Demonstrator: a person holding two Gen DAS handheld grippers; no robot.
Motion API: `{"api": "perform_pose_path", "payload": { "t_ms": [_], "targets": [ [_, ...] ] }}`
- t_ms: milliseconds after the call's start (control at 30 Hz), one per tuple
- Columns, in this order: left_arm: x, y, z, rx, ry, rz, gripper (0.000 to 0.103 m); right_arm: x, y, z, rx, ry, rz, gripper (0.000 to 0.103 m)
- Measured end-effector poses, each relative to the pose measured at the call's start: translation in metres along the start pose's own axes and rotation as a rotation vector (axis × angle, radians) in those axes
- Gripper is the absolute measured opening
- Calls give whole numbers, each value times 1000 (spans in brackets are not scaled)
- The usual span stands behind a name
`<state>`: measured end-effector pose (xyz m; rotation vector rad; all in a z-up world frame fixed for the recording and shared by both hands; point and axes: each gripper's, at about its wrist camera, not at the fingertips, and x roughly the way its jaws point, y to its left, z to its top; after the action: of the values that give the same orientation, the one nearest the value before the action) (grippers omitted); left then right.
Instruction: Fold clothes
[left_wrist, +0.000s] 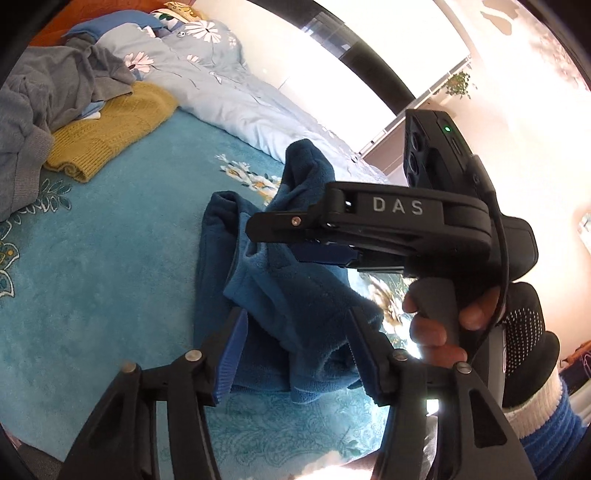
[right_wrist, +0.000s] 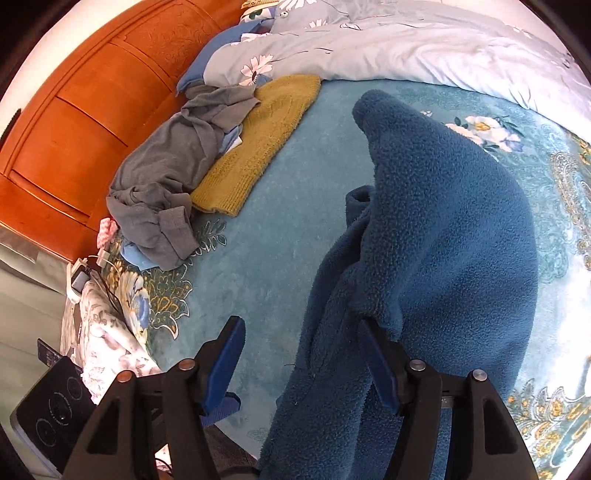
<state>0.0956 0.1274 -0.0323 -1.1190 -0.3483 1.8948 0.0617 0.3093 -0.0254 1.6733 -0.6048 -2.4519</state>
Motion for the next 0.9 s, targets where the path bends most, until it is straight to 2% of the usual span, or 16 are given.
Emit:
{"api": "perform_pose_path", "payload": {
  "t_ms": [233, 400, 433, 467, 500, 533, 567, 667, 833, 900],
  "targets": [
    [1, -13, -8, 60, 31, 11, 57, -8, -4, 2, 8, -16, 37, 67],
    [17, -15, -4, 85, 22, 69, 55, -13, -3, 1, -6, -25, 57, 67],
    [19, -14, -3, 73, 21, 64, 52, -15, -3, 0, -9, -28, 62, 67],
    [22, -12, -2, 53, 19, 56, 40, -17, -3, 0, -12, -32, 66, 67],
    [24, -9, -2, 32, 17, 55, 33, -21, -3, -1, -20, -37, 71, 67],
    [26, -6, -2, 15, 13, 59, 18, -27, -4, -1, -28, -46, 73, 67],
    [27, -3, -3, 2, 6, 64, 10, -32, -5, -1, -36, -55, 74, 67],
    [24, 3, -7, -23, -28, 70, 9, -55, -17, 1, -51, -100, 73, 67],
    [18, 27, -16, -110, -47, 71, 8, -75, -63, 11, 10, -169, -81, 67],
    [18, 41, -22, -146, -43, 77, 8, -71, -77, 18, 43, -157, -93, 67]
  ]
}}
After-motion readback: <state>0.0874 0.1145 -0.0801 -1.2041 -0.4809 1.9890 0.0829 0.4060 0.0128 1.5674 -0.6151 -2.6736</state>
